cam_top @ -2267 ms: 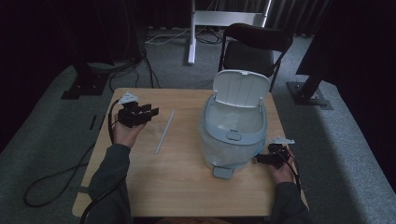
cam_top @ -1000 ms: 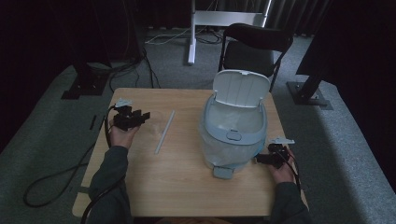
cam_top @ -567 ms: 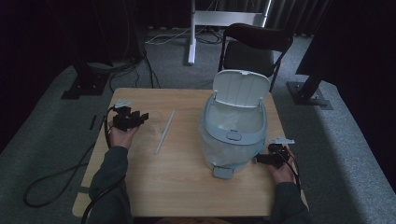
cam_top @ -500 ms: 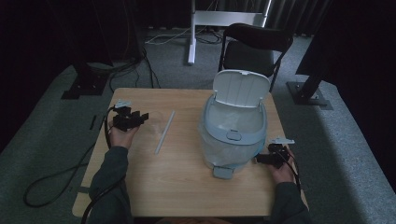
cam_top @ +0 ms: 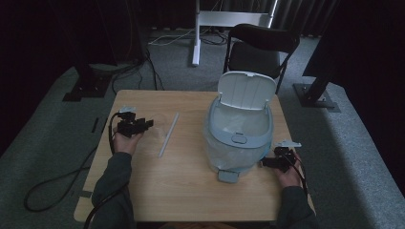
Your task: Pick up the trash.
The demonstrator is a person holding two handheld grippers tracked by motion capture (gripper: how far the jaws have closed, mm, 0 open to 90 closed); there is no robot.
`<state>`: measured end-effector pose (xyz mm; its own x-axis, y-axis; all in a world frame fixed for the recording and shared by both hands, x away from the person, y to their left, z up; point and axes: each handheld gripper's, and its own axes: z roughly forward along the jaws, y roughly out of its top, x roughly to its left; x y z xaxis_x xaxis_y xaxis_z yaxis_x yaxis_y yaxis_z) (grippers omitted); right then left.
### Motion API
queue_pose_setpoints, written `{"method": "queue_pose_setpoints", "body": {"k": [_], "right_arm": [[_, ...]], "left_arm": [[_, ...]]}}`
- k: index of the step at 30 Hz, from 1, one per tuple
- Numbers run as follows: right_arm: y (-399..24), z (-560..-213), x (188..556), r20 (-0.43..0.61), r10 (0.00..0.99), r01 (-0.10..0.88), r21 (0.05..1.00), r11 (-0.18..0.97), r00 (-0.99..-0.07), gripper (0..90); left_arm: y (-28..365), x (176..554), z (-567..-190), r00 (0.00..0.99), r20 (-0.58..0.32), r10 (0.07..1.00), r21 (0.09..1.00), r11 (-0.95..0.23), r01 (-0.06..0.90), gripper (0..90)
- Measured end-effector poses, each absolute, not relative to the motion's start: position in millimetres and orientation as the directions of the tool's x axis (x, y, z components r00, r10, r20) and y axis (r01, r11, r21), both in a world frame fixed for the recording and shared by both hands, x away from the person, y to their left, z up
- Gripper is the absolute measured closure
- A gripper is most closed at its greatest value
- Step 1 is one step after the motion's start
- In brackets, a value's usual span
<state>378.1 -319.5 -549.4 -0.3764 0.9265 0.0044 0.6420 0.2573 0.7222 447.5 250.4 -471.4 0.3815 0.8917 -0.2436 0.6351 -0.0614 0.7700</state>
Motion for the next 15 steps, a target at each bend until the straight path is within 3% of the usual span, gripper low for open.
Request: {"method": "queue_pose_setpoints", "body": {"k": [13, 15], "right_arm": [[-320, -549, 378, 0.004, 0.926, 0.642, 0.722, 0.257, -0.376, 11.6], [-320, -549, 378, 0.004, 0.926, 0.642, 0.722, 0.258, -0.377, 11.6]], "left_arm": [[258, 439, -478, 0.382, -0.287, 0.878, 0.750, -0.041, 0.660, 58.9], [259, 437, -480, 0.379, -0.283, 0.881, 0.744, -0.048, 0.666, 63.6]]}}
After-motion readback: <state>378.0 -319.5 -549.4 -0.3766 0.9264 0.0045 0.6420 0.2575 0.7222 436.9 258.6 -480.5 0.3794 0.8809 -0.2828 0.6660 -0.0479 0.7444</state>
